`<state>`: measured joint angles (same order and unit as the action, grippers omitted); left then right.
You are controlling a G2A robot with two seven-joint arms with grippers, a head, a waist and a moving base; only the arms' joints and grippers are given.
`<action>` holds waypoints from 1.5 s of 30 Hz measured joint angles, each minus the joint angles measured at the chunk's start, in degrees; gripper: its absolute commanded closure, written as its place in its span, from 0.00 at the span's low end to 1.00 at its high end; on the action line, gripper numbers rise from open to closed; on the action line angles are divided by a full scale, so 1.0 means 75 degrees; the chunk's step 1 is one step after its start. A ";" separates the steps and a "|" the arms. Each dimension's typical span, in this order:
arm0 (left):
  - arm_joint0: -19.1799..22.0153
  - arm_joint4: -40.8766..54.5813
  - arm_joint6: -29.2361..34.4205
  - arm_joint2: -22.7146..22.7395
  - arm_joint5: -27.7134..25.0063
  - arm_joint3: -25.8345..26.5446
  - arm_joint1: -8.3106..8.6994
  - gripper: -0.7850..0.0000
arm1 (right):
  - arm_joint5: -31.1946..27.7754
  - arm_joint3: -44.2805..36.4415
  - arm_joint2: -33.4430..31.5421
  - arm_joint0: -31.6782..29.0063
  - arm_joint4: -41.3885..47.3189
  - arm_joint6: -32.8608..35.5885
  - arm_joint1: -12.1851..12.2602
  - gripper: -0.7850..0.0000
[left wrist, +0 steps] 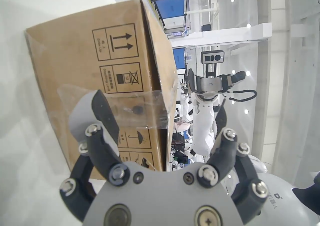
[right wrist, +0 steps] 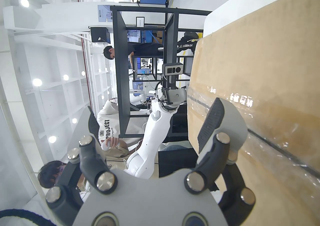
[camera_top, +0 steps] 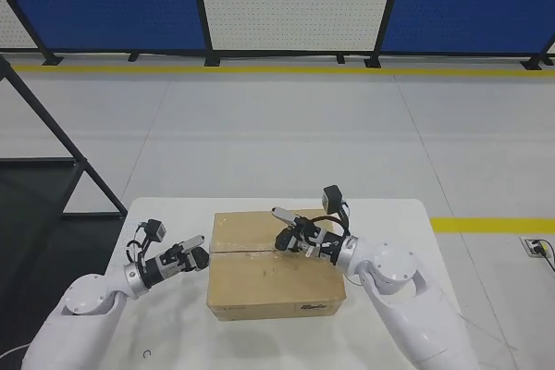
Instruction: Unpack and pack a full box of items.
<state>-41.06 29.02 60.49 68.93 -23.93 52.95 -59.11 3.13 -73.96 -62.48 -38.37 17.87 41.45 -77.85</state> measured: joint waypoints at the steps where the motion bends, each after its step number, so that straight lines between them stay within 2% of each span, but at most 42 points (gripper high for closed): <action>1: 0.0033 0.0019 0.0046 -0.0032 -0.0004 -0.0052 -0.0015 0.00 | 0.0045 -0.0061 -0.0043 -0.0055 -0.0020 0.0003 0.0016 0.00; 14: 0.0379 0.0244 0.0320 -0.0256 -0.0116 -0.0647 -0.0173 0.00 | 0.0452 -0.0340 -0.0173 -0.0229 -0.0255 0.0004 0.0088 0.00; 17: 0.0380 0.0254 0.0451 -0.0044 -0.0336 -0.0742 -0.0107 0.00 | 0.0446 -0.0340 -0.0173 -0.0229 -0.0252 0.0007 0.0087 0.00; 20: 0.0221 0.0581 0.0763 0.0456 -0.0625 -0.0659 0.0045 0.00 | 0.0444 -0.0339 -0.0172 -0.0229 -0.0250 0.0009 0.0087 0.00; 26: -0.0631 0.1674 0.1515 0.1825 -0.0932 0.0375 0.0415 0.00 | 0.0585 -0.0478 -0.0040 -0.0259 -0.0234 -0.0111 0.0055 0.00; 31: -0.1532 0.2678 0.1155 0.2757 -0.1291 0.1448 0.0526 0.00 | 0.0990 -0.0096 0.0650 0.0392 0.0136 -0.0320 -0.0197 0.00; 34: -0.1988 0.3516 0.1052 0.2924 -0.1394 0.1975 0.0478 0.00 | 0.1059 0.0476 0.1199 0.0972 0.0568 -0.0617 -0.0464 0.00; 38: -0.2202 0.3705 0.0974 0.2900 -0.1514 0.2227 0.0442 0.00 | 0.1095 0.1319 0.1896 0.1672 0.0966 -0.0779 -0.0811 0.00; 45: -0.2193 0.3694 0.0975 0.2900 -0.1510 0.2215 0.0444 0.00 | 0.1123 0.1353 0.1915 0.1693 0.0954 -0.0760 -0.0820 0.00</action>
<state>-57.51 56.72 67.80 90.68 -35.26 69.56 -55.78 11.56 -63.82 -48.11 -25.67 25.03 35.75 -84.00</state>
